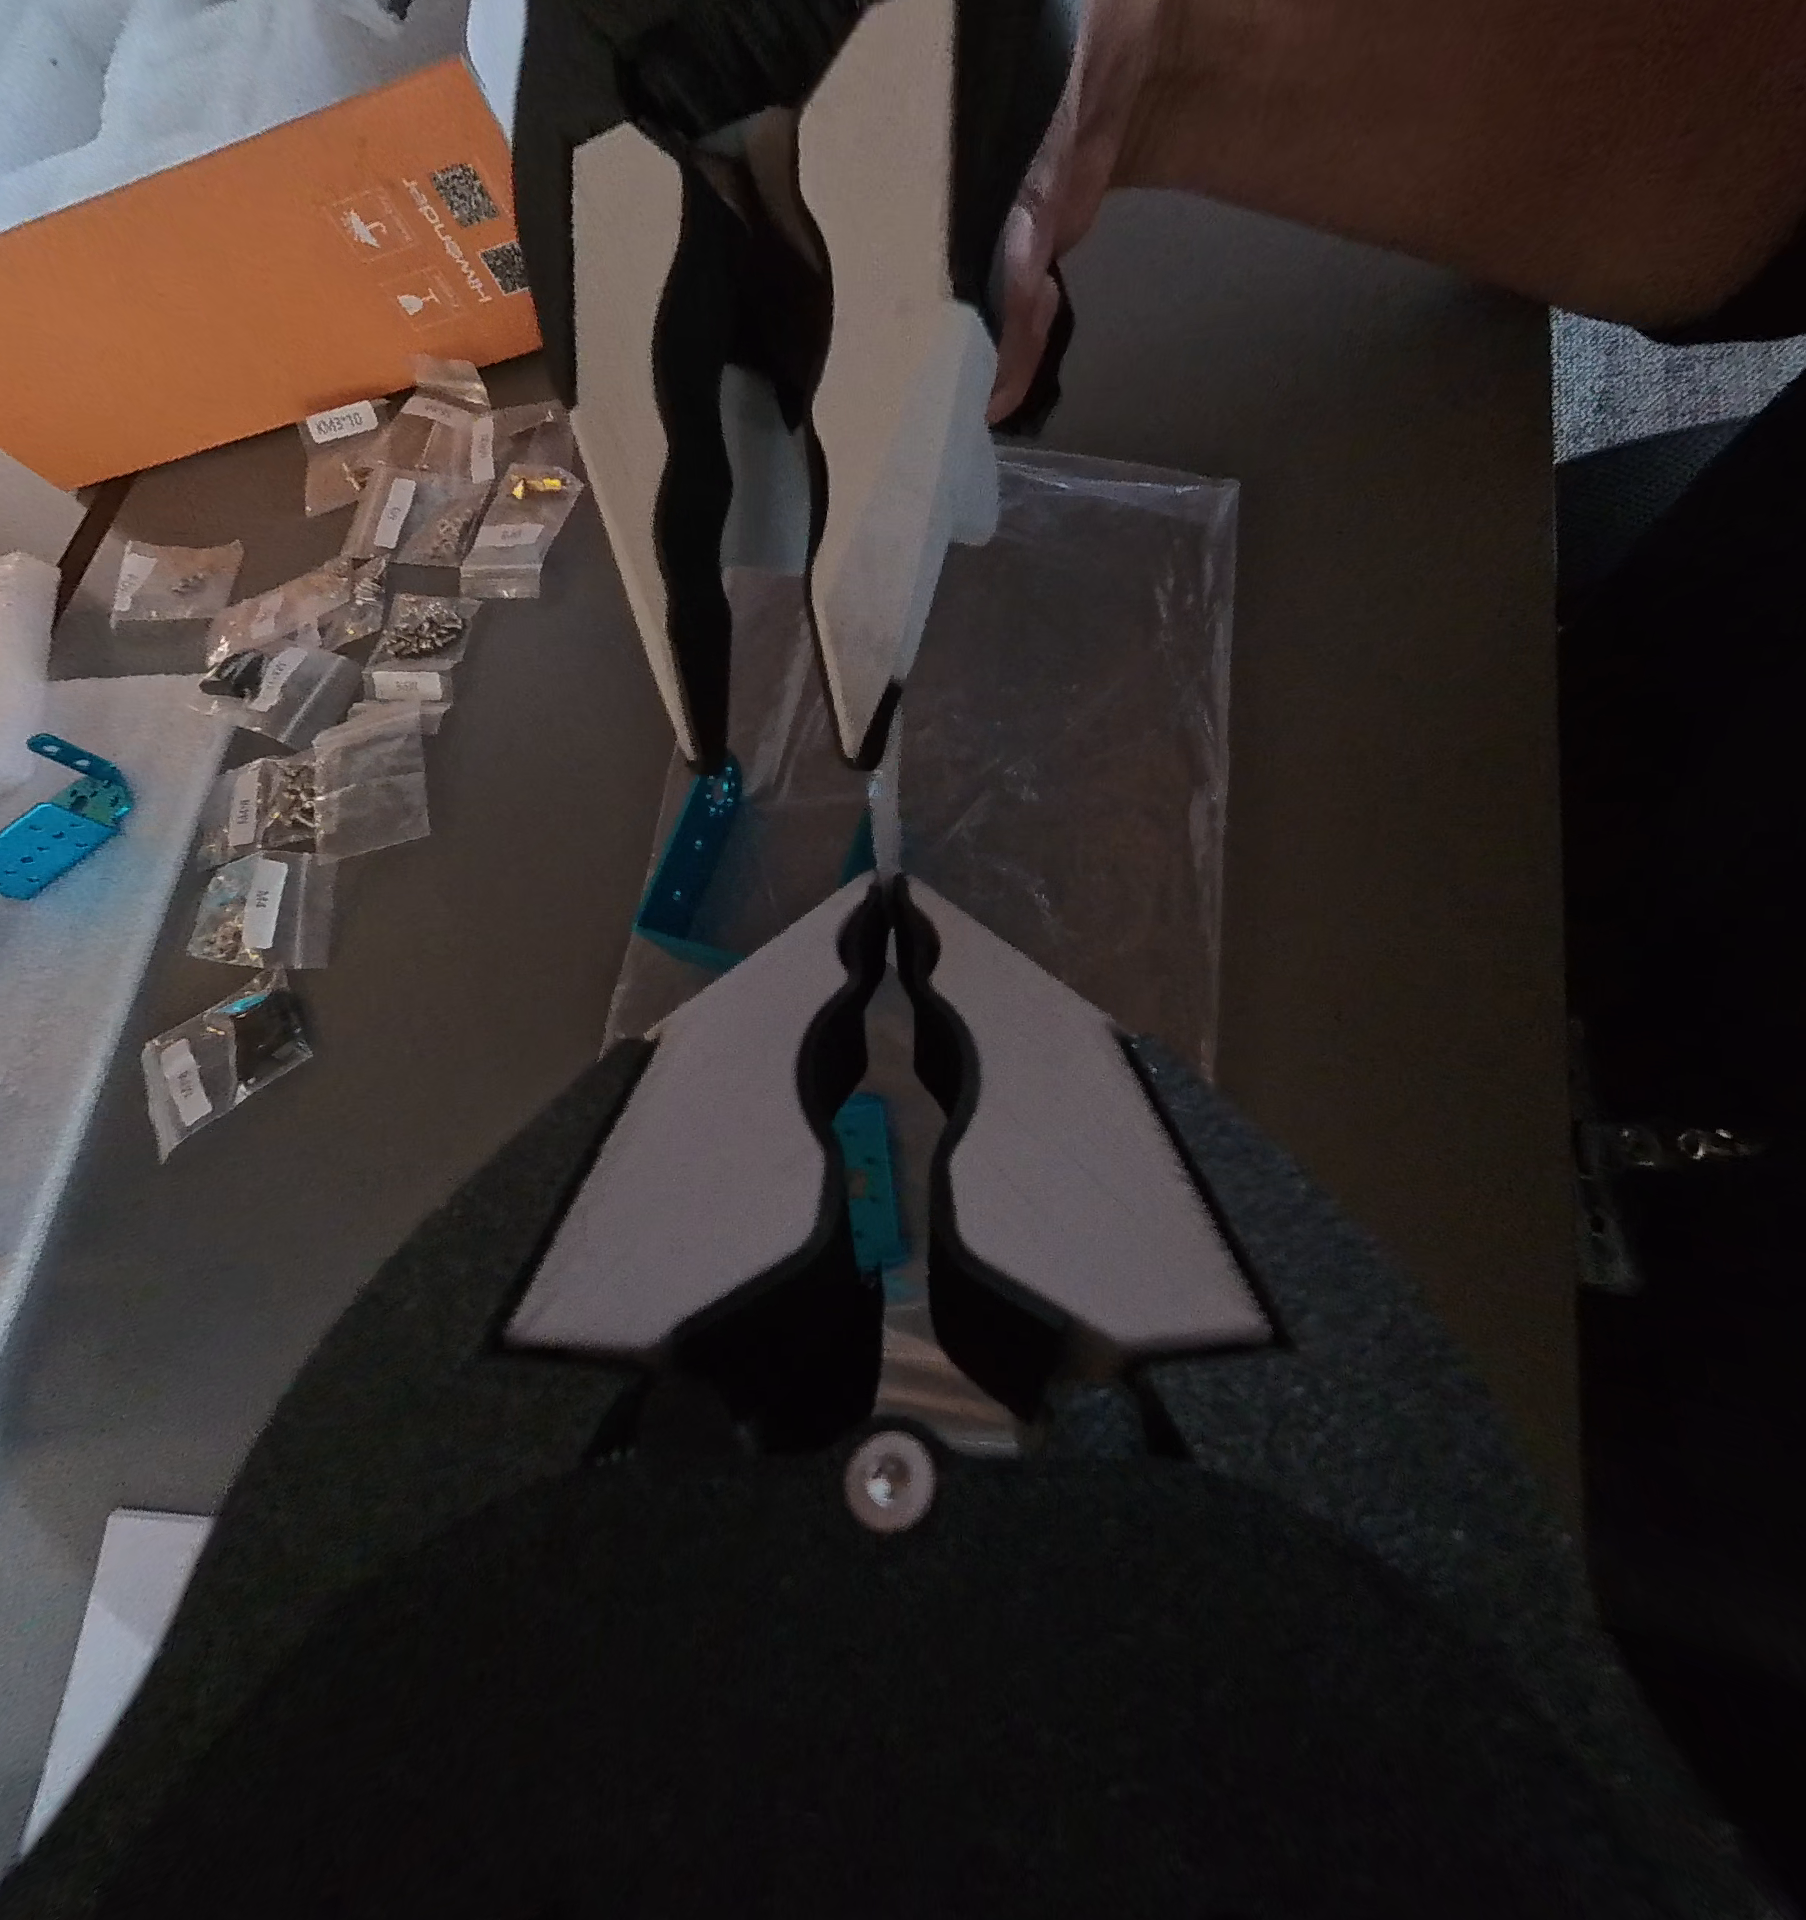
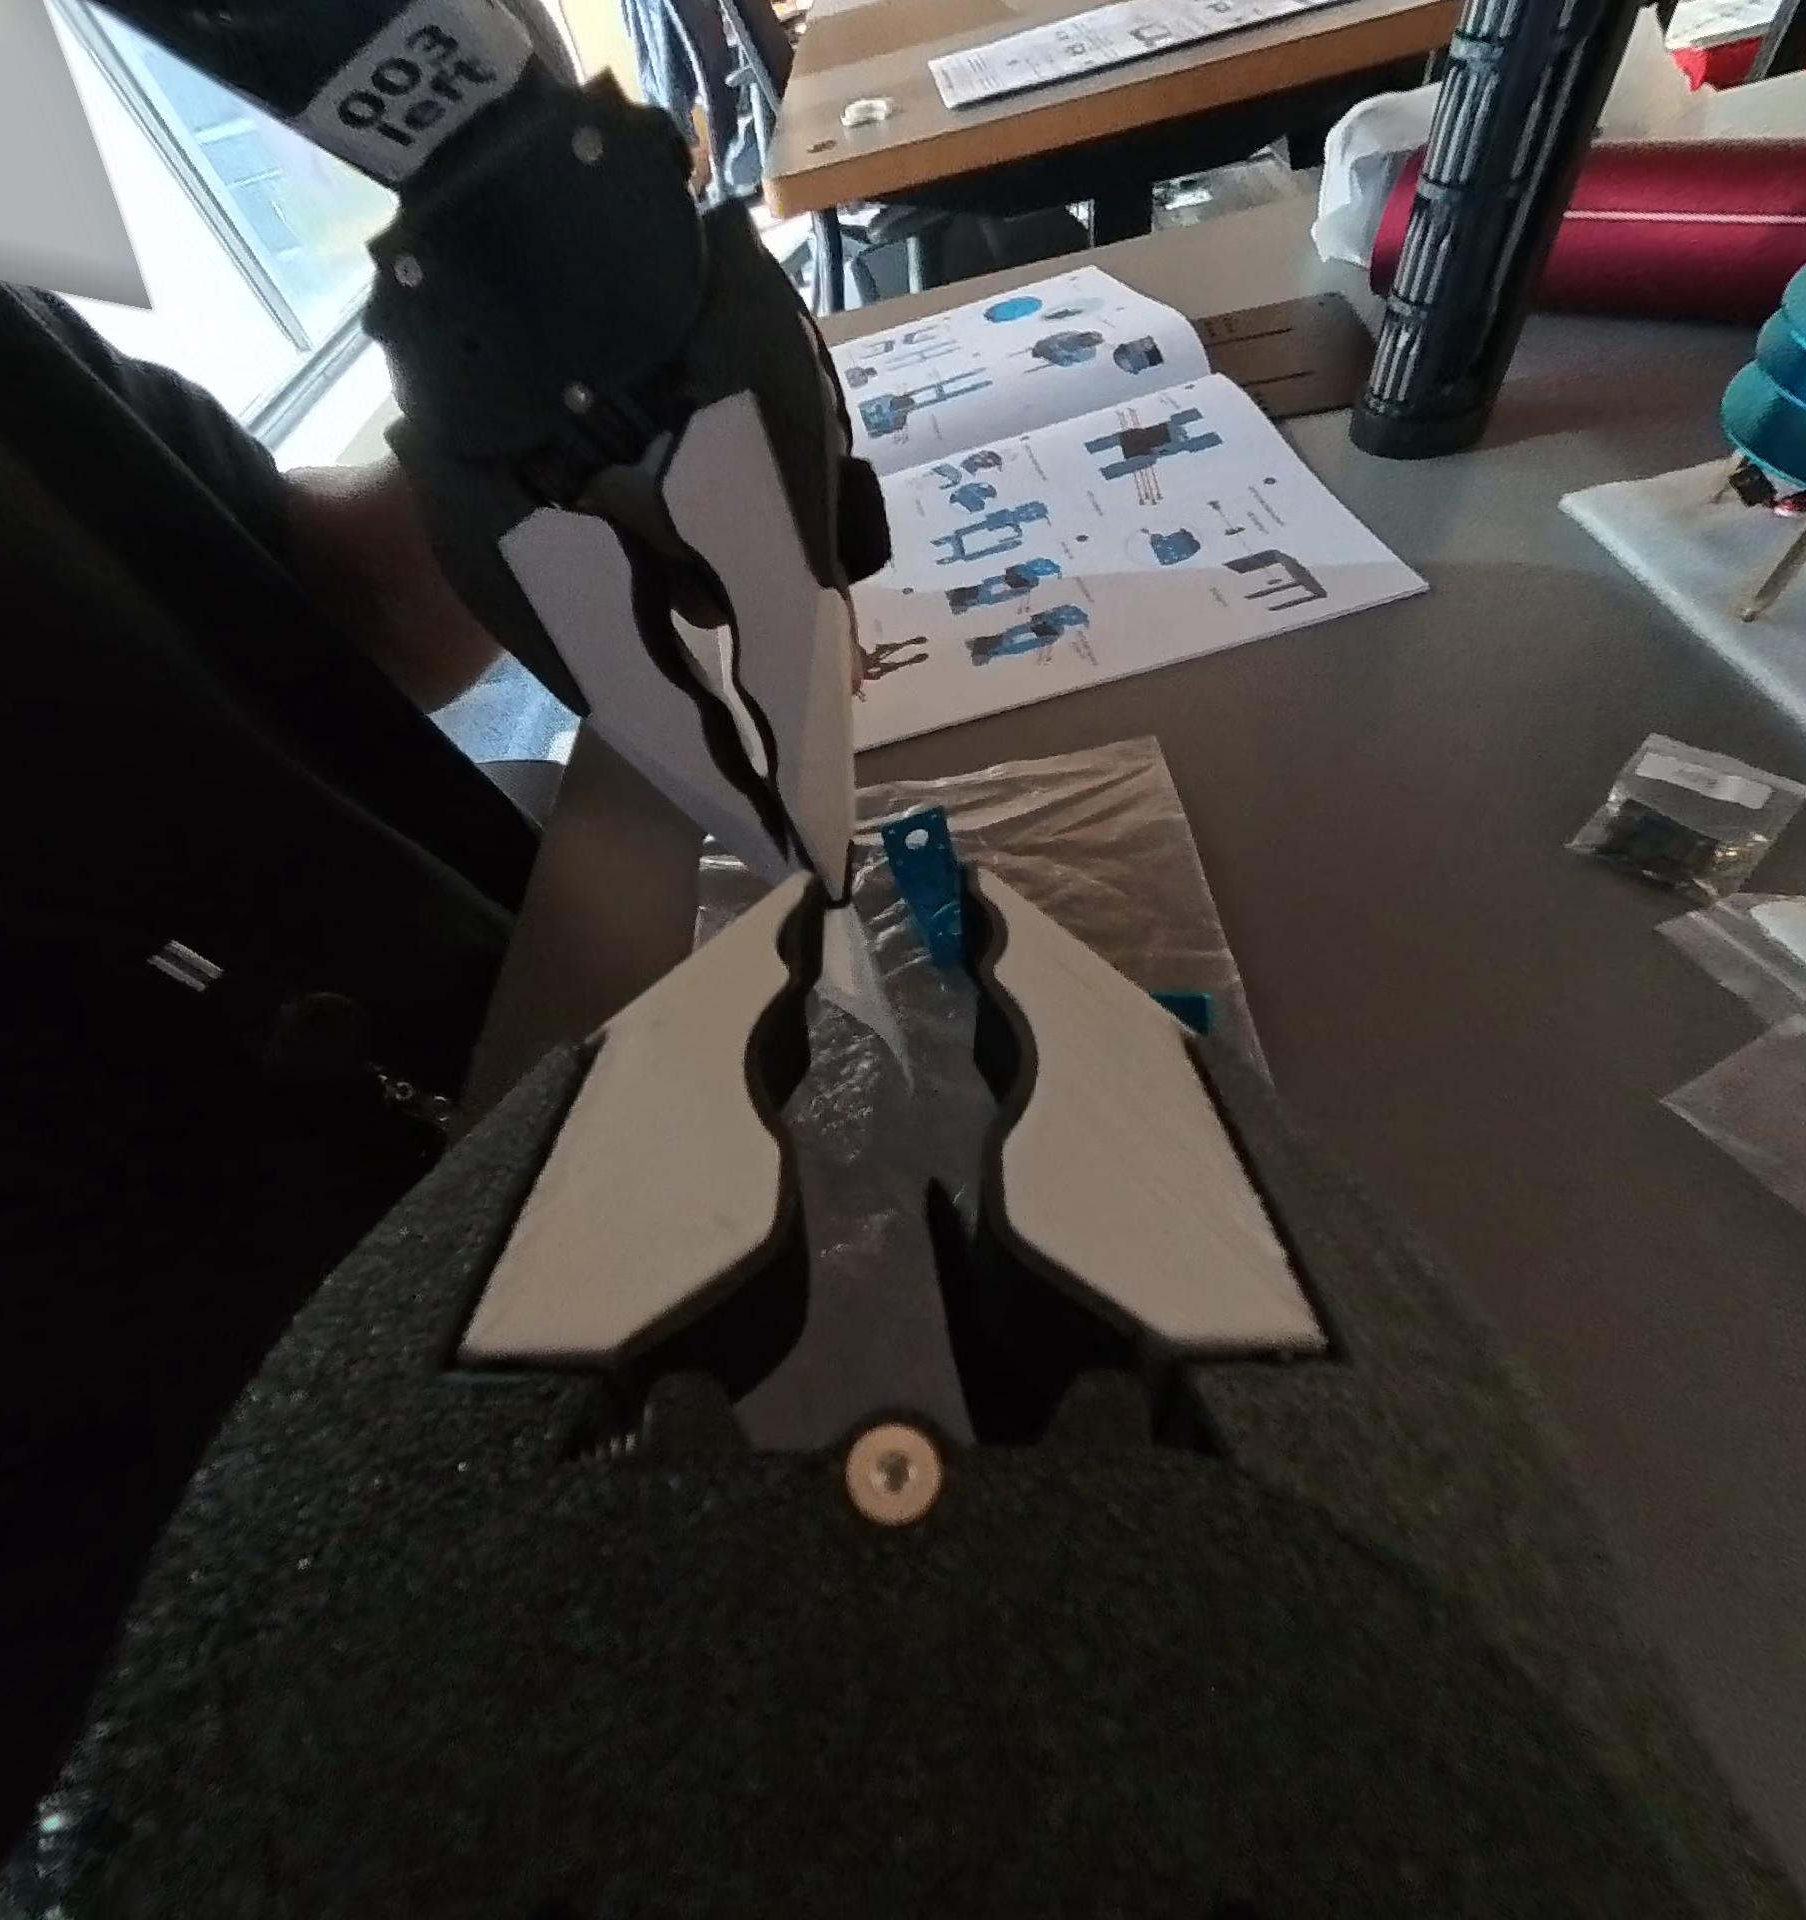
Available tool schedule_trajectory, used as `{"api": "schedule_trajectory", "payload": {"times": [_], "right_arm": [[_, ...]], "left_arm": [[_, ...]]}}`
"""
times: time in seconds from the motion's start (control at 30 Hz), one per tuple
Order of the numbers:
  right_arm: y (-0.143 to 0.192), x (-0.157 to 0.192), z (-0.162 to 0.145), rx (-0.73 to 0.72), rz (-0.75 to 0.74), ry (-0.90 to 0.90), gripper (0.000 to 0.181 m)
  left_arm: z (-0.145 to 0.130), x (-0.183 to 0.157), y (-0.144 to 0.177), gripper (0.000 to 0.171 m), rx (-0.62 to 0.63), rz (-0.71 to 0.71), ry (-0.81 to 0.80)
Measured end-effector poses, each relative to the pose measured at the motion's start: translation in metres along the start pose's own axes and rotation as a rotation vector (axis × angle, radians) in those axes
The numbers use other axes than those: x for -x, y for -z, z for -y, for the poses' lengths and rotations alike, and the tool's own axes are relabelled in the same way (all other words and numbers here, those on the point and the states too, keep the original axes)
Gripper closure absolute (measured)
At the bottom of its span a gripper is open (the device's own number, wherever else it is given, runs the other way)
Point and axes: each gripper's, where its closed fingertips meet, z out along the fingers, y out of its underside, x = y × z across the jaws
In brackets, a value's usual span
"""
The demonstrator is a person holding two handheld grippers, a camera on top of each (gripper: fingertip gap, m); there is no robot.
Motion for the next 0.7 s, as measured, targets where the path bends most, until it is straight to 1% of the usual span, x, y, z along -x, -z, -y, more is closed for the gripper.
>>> {"api": "schedule_trajectory", "payload": {"times": [0.3, 0.37, 0.5, 0.7], "right_arm": [[-0.0005, 0.0013, -0.0033, 0.022, -0.007, 0.018, 0.156], [-0.0007, 0.0053, -0.0024, 0.016, 0.012, 0.021, 0.155], [-0.0031, 0.0036, -0.0062, 0.048, -0.012, 0.044, 0.155], [-0.0013, 0.0057, -0.0035, 0.042, -0.003, 0.050, 0.156]], "left_arm": [[-0.0031, -0.0006, -0.0017, 0.171, 0.017, -0.003, 0.007], [-0.0040, -0.0010, -0.0022, 0.171, 0.023, -0.007, 0.011], [-0.0040, -0.0015, -0.0026, 0.171, 0.025, -0.015, 0.021], [-0.0045, -0.0012, -0.0037, 0.171, 0.042, -0.001, -0.008]]}}
